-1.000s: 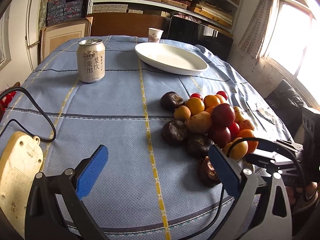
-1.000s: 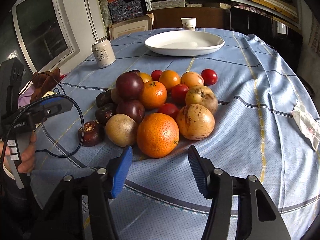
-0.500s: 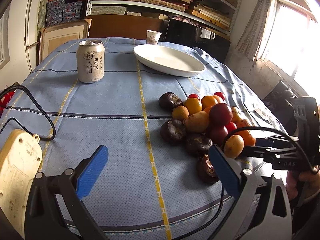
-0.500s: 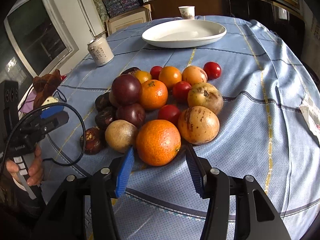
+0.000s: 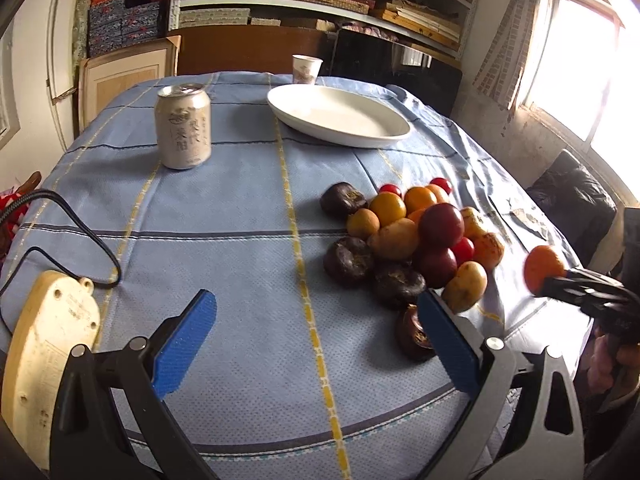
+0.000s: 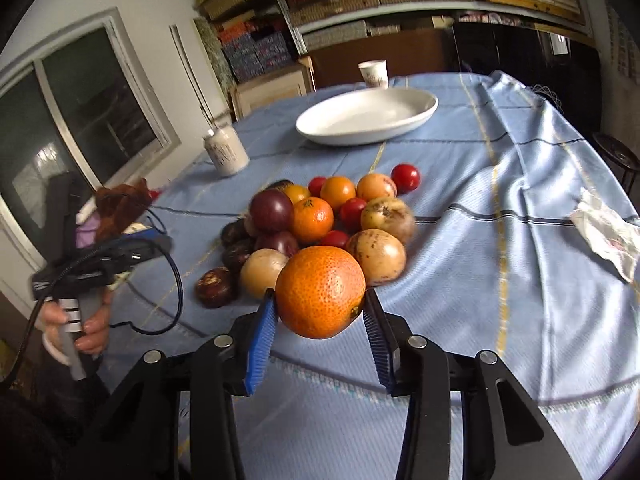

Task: Organize fruits
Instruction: 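Grasp a dark brown round fruit with the left gripper while the right lifts the orange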

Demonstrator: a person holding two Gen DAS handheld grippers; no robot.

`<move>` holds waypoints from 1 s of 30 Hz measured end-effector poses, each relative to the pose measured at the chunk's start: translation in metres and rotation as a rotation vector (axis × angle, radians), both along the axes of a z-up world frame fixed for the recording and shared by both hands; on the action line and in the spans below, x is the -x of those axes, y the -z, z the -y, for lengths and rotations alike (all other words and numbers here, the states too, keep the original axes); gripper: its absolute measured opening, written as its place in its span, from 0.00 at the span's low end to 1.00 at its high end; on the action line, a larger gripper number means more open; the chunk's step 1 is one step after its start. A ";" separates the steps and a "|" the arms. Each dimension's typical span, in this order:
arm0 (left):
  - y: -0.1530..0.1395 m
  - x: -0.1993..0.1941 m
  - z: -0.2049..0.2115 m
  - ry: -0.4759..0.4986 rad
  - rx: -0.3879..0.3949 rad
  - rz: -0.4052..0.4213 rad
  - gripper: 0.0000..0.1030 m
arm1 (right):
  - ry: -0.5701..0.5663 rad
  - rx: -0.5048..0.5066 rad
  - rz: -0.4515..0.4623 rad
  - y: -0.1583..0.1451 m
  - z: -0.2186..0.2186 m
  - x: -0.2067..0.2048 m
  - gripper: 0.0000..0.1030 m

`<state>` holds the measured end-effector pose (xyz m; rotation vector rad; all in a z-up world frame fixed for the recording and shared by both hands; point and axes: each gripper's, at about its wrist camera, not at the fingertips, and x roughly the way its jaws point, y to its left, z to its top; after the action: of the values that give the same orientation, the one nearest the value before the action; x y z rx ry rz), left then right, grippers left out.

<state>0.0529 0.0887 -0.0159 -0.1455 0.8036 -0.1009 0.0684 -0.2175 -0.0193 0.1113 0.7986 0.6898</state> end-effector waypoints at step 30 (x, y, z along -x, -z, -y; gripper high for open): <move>0.023 -0.021 0.068 0.253 -0.046 -0.145 0.40 | -0.013 -0.022 0.045 -0.012 0.009 -0.011 0.43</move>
<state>0.0735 0.0204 -0.0385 -0.0065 0.9661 -0.3133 0.0798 -0.2260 -0.0069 0.1101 0.7496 0.7116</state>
